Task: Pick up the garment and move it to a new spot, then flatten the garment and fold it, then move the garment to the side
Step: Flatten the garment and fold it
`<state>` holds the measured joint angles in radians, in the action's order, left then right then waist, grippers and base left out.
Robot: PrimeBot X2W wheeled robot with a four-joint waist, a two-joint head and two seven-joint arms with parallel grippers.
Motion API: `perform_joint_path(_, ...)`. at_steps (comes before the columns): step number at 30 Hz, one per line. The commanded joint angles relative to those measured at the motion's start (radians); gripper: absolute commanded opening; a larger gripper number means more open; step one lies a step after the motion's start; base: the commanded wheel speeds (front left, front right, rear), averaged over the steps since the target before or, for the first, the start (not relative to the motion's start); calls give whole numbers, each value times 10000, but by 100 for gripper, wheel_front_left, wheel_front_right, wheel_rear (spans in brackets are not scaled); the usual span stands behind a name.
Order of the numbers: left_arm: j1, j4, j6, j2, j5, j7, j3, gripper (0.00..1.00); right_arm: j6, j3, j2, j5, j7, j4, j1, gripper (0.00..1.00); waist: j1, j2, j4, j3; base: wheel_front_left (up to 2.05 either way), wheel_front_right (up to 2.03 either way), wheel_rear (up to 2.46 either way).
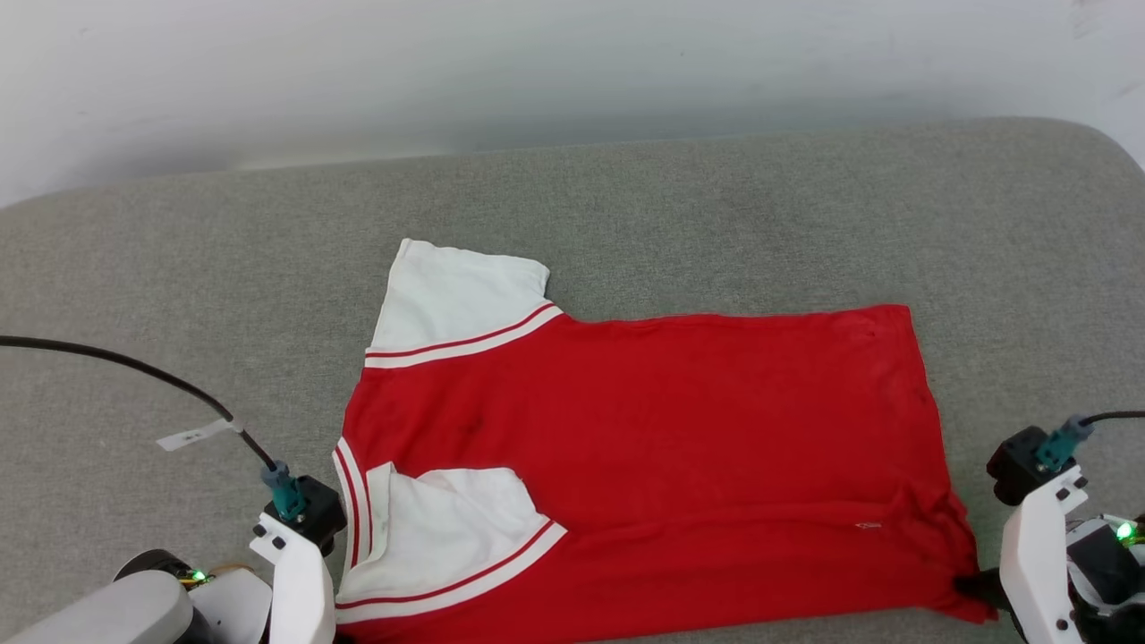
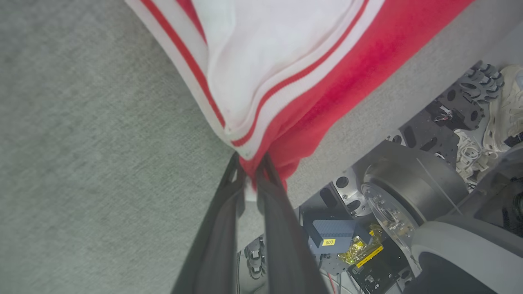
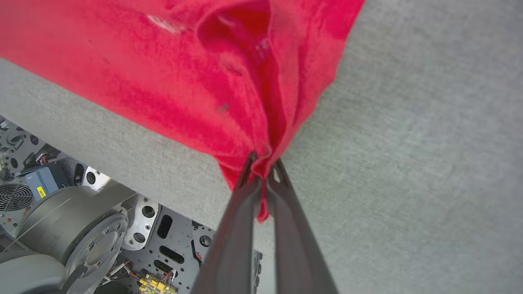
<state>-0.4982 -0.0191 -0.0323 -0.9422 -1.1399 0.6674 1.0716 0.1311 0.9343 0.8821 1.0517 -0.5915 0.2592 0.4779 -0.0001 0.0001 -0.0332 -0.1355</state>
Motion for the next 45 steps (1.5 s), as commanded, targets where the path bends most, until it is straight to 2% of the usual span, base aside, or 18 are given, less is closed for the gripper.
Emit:
perform_joint_path(1,96,-149,86,40,-9,-10,23,0,-8,-61,-179,-68,-70,208,-220,0,1,-1,-4,-42,0,0,0)
perform_joint_path(2,67,-239,122,91,73,-124,-2,19,-8,-117,-256,-103,-39,293,-280,38,1,-1,2,-54,0,0,0)
perform_joint_path(3,-15,-299,128,129,211,-239,-26,100,-8,-197,-327,-167,82,331,-294,100,1,-1,13,-61,0,0,0)
perform_joint_path(8,-462,-337,57,52,397,-514,-305,100,-8,-926,-499,-361,902,215,-207,100,1,-1,51,61,0,0,0)
perform_joint_path(11,-942,-258,85,-200,720,-673,-586,100,-8,-1510,-505,-931,1853,-251,67,100,1,-1,20,147,0,0,0)
perform_joint_path(15,-1731,-371,260,-294,1309,-1379,-1131,100,-8,-2512,-849,-1903,3441,-880,360,100,1,-1,-140,89,0,0,0)
perform_joint_path(18,-2284,-662,343,-117,1380,-1638,-1507,100,-6,-3549,-1546,-2733,4843,-964,361,100,1,-1,-246,-82,0,0,0)
perform_joint_path(21,-2895,-1073,355,126,1494,-1792,-1794,100,-8,-4583,-2091,-3471,5786,-1161,141,100,1,-1,-326,-386,0,0,0)
perform_joint_path(29,-4722,-2417,156,894,1695,-1599,-2240,100,-8,-7391,-3972,-5966,7449,-2184,-962,100,1,-1,-676,-1542,0,0,0)
perform_joint_path(33,-5628,-2998,57,1104,1568,-966,-2337,100,-8,-8393,-5059,-6806,7874,-2975,-1672,100,1,-1,-917,-2219,0,0,0)
perform_joint_path(36,-6330,-3401,-2,1192,1424,-90,-2356,100,-8,-8679,-5609,-7155,7929,-3431,-2142,100,1,-1,-1102,-2724,0,0,0)
perform_joint_path(40,-7270,-3699,-111,1214,1077,1287,-2385,100,-8,-8651,-5900,-7327,7820,-3793,-2310,100,1,-1,-1386,-3444,0,0,0)
perform_joint_path(43,-7861,-3781,-174,1201,878,2340,-2312,100,-8,-8475,-5820,-7360,7764,-3979,-2054,100,1,-1,-1590,-3955,0,0,0)
perform_joint_path(45,-8036,-3779,-186,1193,937,2637,-2222,100,-8,-8427,-5788,-7349,7752,-4031,-1943,100,1,-1,-1642,-4103,0,0,0)
